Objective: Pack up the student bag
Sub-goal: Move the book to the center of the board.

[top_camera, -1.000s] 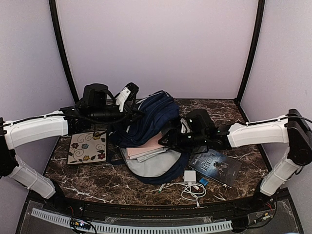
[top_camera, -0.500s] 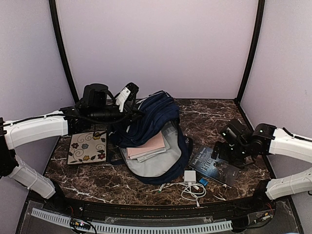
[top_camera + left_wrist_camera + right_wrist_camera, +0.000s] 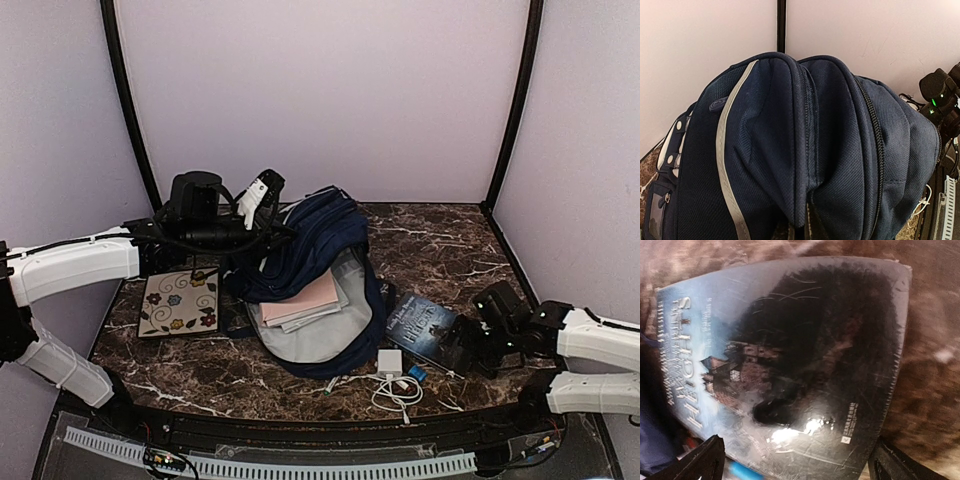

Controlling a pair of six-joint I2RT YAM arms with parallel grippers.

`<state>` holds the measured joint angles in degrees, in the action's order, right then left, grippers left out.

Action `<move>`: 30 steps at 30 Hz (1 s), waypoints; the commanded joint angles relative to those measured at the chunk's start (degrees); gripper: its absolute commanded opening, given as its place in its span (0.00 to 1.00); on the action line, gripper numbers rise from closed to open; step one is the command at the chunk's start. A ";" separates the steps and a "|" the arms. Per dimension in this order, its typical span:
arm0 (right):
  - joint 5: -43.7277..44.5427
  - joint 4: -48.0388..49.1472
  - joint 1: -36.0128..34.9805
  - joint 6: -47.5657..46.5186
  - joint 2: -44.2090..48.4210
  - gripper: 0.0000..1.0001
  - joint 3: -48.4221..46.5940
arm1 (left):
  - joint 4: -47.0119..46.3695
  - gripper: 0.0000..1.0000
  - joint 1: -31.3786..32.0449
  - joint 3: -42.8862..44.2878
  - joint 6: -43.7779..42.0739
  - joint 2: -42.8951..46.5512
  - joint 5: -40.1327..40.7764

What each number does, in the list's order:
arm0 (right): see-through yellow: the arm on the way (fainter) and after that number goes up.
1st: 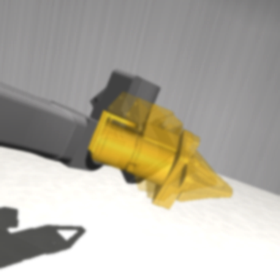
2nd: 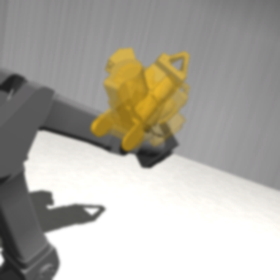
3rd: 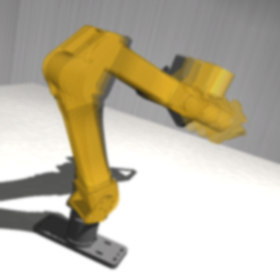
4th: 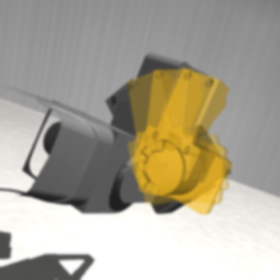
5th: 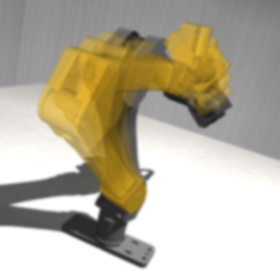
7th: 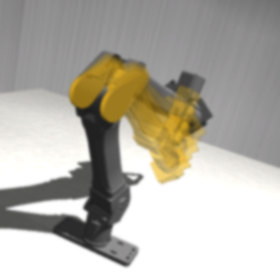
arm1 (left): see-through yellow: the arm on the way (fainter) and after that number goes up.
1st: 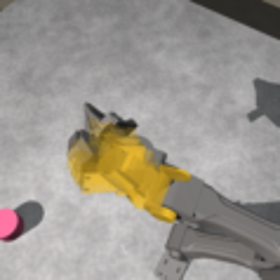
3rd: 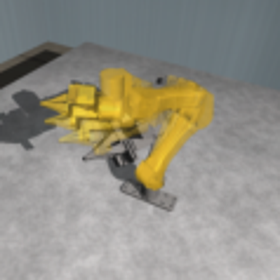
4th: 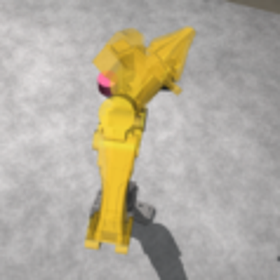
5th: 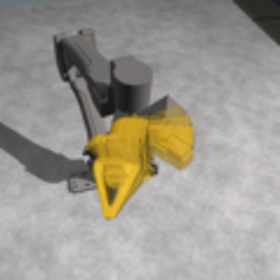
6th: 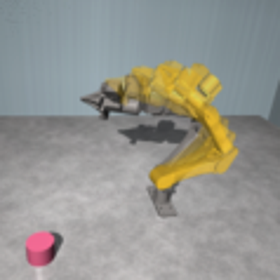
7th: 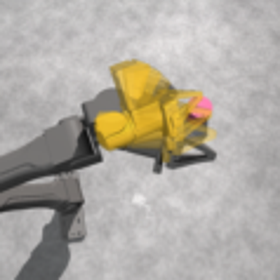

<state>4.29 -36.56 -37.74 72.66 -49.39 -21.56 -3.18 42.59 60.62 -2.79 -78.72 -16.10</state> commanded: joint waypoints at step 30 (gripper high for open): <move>-26.52 63.48 12.82 -11.54 -31.38 0.82 -14.24 | -8.44 0.00 0.39 3.26 -1.38 1.49 -2.21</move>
<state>-22.96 26.30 -25.12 62.65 -80.05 -33.06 -3.18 42.61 60.71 -2.79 -78.96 -16.29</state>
